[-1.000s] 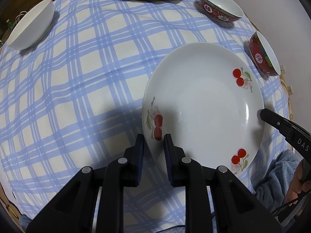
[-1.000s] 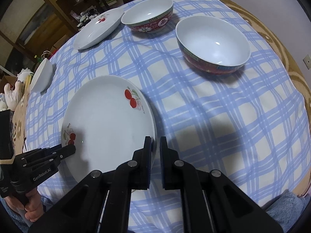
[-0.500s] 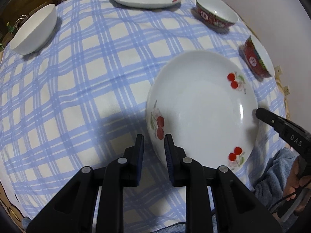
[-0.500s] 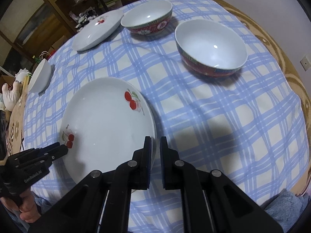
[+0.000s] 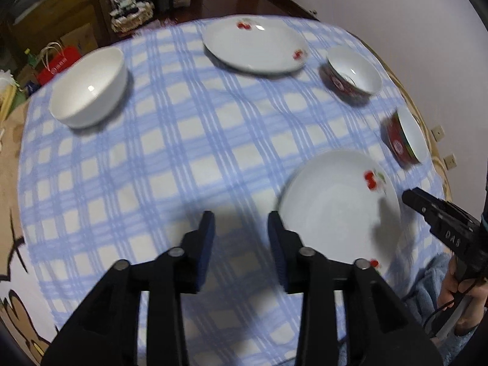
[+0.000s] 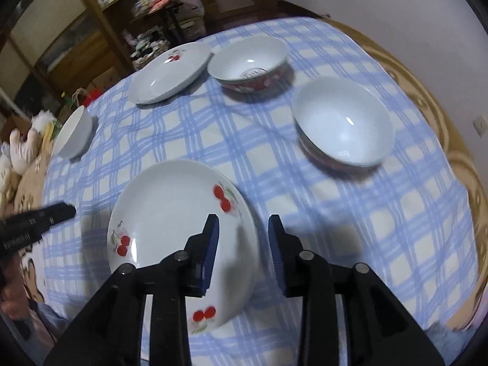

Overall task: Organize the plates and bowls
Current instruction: 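Move both tools to another cherry plate and grip its opposite rims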

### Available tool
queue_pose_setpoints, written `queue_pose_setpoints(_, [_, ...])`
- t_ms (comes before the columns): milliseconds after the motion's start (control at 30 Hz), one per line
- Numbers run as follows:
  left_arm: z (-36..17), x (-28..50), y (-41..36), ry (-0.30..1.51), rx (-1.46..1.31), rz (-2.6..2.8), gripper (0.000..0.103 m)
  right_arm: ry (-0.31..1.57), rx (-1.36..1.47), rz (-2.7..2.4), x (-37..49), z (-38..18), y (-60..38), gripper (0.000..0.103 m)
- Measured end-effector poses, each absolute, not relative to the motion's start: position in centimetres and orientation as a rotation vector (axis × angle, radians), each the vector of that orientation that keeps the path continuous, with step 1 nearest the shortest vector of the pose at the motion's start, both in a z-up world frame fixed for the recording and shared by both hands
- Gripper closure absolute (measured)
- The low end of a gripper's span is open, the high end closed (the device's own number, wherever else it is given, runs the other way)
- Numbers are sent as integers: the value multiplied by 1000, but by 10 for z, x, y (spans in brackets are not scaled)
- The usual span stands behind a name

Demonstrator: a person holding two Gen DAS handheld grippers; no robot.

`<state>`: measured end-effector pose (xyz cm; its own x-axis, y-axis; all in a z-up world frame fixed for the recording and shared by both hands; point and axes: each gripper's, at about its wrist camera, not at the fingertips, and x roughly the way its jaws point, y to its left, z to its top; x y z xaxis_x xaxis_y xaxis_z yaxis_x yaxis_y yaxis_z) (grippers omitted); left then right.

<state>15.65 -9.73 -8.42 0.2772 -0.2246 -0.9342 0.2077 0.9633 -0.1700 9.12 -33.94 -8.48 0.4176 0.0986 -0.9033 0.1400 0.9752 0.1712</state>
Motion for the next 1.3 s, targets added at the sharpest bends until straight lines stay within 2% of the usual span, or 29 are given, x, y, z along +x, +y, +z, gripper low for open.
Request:
queue_pose_setpoints(33, [-83,161,-96,1250,-22,-290,58,1136,231,-14,96,-83,-336,67])
queue_pose_setpoints(100, [-78,174,-92,1220,-30,-294,52,1116,228,-7,106,-78,-332,56])
queue_pose_setpoints(133, [-76,180,-91,1205,-29,-285,48,1100,222,-12,112,-75,-330,43])
queue_pose_setpoints(167, [-74,187,-89,1190,-26,-275,46,1089,211,-19,118,-73,-328,34])
queue_pose_setpoints(300, [-69,221,-82,1175,-44,-271,27,1067,161,-15,151,-63,-320,31])
queue_pose_setpoints(333, [-67,231,-80,1175,-47,-267,21,1062,160,-11,161,-61,-319,29])
queue_pose_setpoints(400, [-66,248,-77,1165,-68,-284,14,1056,160,-8,179,-56,-319,24])
queue_pose_setpoints(700, [-69,317,-76,1120,-75,-254,10,1029,159,-4,259,-48,-324,20])
queue_pose_setpoints(833, [-82,346,-78,1177,-81,-241,10,1008,173,-26,284,-50,-325,20])
queue_pose_setpoints(1300, [-115,396,-87,1182,-77,-261,10,1008,224,-11,345,-63,-332,20])
